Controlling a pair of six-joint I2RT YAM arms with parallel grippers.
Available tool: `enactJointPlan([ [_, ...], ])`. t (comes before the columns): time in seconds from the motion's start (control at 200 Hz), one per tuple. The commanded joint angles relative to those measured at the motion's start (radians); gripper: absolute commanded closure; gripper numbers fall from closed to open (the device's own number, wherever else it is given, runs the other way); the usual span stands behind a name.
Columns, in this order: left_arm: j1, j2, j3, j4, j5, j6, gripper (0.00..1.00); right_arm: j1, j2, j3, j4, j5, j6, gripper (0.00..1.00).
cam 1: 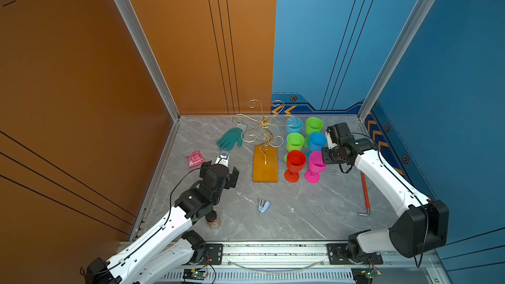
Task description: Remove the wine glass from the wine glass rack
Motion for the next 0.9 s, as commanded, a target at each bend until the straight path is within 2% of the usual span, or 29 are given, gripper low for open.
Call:
enactJointPlan([
  [0.0, 0.055, 0.008, 0.001, 0.019, 0.054, -0.014, 0.02, -0.016, -0.050, 0.020, 0.011, -0.015, -0.001, 0.54],
  [0.32, 0.196, 0.085, -0.020, 0.145, 0.143, -0.007, 0.02, -0.081, -0.145, -0.029, 0.135, -0.045, -0.006, 0.33],
  [0.636, 0.354, 0.215, -0.061, 0.343, 0.207, 0.028, 0.02, -0.212, -0.262, -0.221, 0.433, -0.052, 0.048, 0.12],
  [0.896, 0.412, 0.316, -0.153, 0.561, 0.258, 0.053, 0.02, -0.312, -0.274, -0.419, 0.693, -0.015, 0.079, 0.04],
])
